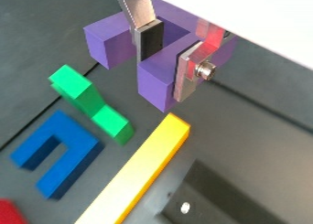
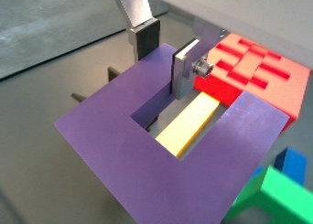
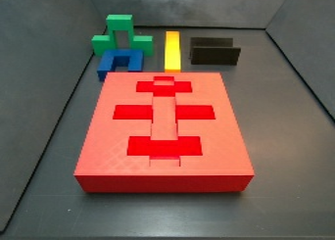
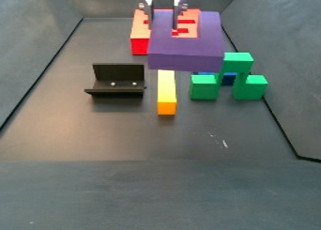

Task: Pick up the purple object. Move up. Place the purple object on the fixture. Regrasp the purple object. Move to above the board. Insert the purple object.
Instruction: Place the purple object on the fixture.

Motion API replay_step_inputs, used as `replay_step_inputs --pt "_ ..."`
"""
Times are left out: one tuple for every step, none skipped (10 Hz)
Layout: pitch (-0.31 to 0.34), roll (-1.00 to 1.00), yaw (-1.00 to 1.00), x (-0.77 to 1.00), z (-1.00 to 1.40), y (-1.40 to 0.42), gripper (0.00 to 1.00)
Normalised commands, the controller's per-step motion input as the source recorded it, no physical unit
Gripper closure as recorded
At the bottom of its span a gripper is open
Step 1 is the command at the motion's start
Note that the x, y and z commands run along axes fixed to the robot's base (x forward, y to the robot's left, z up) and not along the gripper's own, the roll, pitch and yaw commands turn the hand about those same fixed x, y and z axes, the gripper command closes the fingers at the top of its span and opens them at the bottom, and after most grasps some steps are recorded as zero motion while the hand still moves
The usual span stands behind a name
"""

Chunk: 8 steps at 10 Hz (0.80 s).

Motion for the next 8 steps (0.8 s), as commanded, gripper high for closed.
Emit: replay_step_inputs --pt "0.194 -0.83 -0.07 0.89 -0.04 -0.06 1.0" --pt "0.143 -0.87 -0.09 0.86 -0.09 -0.04 1.0" --pt "0.029 -0.85 -0.13 0.82 -0.08 -0.04 1.0" --pt "0.0 -0.81 -0.08 0.94 -0.23 0.0 1.0" --pt "-0.097 -0.48 0.0 0.94 -0.31 -0.08 1.0" --pt "-0.074 -0.3 0.0 0.92 -0.3 -0.29 1.0" --pt "0.0 -0.13 0.0 1.0 -0.29 -0.48 1.0" --pt "0.006 -0.13 0.0 1.0 -0.29 -0.46 1.0"
